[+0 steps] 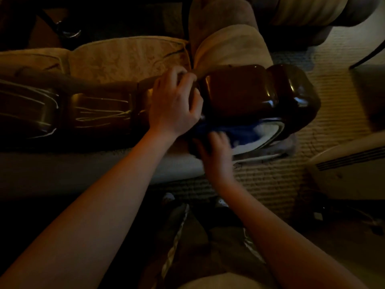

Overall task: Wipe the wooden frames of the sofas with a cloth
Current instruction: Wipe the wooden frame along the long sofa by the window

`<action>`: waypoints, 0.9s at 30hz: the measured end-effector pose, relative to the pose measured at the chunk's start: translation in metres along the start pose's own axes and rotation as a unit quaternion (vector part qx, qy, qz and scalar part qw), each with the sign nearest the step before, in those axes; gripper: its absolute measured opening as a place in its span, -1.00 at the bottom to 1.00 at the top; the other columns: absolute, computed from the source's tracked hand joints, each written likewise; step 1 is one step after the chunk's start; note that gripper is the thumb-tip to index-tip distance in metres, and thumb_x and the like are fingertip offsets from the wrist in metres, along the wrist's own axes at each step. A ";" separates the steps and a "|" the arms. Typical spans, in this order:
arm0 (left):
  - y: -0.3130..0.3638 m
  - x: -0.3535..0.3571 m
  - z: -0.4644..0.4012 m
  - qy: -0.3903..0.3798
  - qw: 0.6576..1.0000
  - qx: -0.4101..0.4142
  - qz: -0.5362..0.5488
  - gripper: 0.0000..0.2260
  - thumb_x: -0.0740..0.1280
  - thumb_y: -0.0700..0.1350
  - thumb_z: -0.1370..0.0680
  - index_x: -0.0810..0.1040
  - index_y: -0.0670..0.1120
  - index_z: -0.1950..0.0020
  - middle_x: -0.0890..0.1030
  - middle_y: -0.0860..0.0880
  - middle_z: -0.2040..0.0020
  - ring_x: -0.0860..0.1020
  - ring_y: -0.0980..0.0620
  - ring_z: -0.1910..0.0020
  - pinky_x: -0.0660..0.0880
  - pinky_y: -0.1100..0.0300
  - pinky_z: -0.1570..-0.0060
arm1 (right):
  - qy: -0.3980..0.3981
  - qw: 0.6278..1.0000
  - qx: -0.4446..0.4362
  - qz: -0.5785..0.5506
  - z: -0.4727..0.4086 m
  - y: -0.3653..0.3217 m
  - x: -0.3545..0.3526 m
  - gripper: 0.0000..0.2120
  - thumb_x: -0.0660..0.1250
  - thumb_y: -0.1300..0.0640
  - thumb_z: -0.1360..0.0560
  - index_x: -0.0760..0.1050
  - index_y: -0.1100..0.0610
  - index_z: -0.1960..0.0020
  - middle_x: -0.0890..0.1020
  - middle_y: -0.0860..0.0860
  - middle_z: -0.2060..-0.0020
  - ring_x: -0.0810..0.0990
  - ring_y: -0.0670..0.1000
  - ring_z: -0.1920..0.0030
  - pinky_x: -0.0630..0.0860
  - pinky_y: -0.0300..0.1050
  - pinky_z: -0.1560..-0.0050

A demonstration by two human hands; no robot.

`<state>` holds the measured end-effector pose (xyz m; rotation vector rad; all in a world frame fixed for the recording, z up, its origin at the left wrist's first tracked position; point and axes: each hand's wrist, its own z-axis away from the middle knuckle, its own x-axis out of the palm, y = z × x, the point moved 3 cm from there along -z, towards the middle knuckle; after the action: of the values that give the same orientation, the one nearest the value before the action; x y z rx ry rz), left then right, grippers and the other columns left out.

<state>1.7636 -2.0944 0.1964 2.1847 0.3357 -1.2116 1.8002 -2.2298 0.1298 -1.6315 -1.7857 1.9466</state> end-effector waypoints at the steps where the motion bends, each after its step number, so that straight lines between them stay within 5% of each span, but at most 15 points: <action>1: -0.002 -0.001 0.000 0.003 1.000 -0.008 0.007 -0.69 0.15 -0.01 -0.50 0.55 -0.16 -0.09 0.50 -0.19 -0.11 0.49 -0.14 -0.06 0.39 0.04 -0.05 | -0.009 1.000 -0.021 0.004 0.002 -0.004 0.007 -0.86 0.31 0.15 -0.50 0.48 0.24 0.10 0.50 0.11 0.18 0.44 0.00 0.21 0.36 -0.16 0.26; 6: -0.007 -0.003 0.001 0.043 0.997 -0.024 0.061 -0.72 0.16 -0.08 -0.50 0.56 -0.21 -0.02 0.50 -0.23 -0.03 0.50 -0.14 0.02 0.41 0.09 0.03 | 0.063 0.997 0.049 0.008 -0.011 0.032 -0.024 -0.91 0.31 0.24 -0.50 0.48 0.27 0.12 0.49 0.08 0.20 0.45 -0.01 0.17 0.21 -0.33 0.19; 9: -0.005 -0.003 0.000 0.050 0.996 -0.029 0.073 -0.72 0.15 -0.09 -0.50 0.56 -0.22 -0.01 0.51 -0.22 -0.01 0.50 -0.13 0.03 0.37 0.14 0.05 | 0.140 0.983 0.110 -0.037 -0.012 0.045 -0.045 -0.87 0.28 0.22 -0.53 0.51 0.30 0.05 0.54 0.12 0.16 0.46 -0.05 0.11 0.31 -0.30 0.13; 14: -0.007 -0.005 0.000 0.058 0.992 -0.048 0.099 -0.69 0.13 -0.07 -0.50 0.56 -0.23 -0.02 0.50 -0.24 -0.03 0.50 -0.13 0.03 0.40 0.11 0.03 | 0.084 0.995 -0.018 -0.055 -0.010 -0.014 -0.008 -0.87 0.37 0.18 -0.48 0.51 0.25 0.17 0.45 0.00 0.28 0.34 -0.20 0.25 0.29 -0.38 0.26; 21: -0.010 -0.005 -0.001 0.075 0.985 -0.067 0.140 -0.71 0.13 -0.11 -0.50 0.57 -0.23 0.02 0.49 -0.22 -0.01 0.42 0.06 0.08 0.30 0.34 0.10 | 0.092 0.991 0.046 -0.088 -0.004 0.013 0.000 -0.84 0.32 0.22 -0.51 0.48 0.25 0.22 0.52 0.07 0.33 0.40 -0.16 0.26 0.28 -0.49 0.23; 27: -0.009 -0.005 -0.001 0.073 0.985 -0.064 0.140 -0.73 0.14 -0.12 -0.49 0.56 -0.24 0.05 0.51 -0.23 0.02 0.46 0.00 0.09 0.33 0.27 0.07 | 0.042 0.990 0.081 -0.112 -0.008 0.000 0.003 -0.76 0.26 0.19 -0.55 0.34 0.14 0.28 0.39 -0.07 0.39 0.31 -0.18 0.39 0.23 -0.31 0.34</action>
<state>1.7569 -2.0864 0.1969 2.1283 0.1544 -0.8559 1.8044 -2.2224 0.1298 -1.3775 -1.6515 1.8406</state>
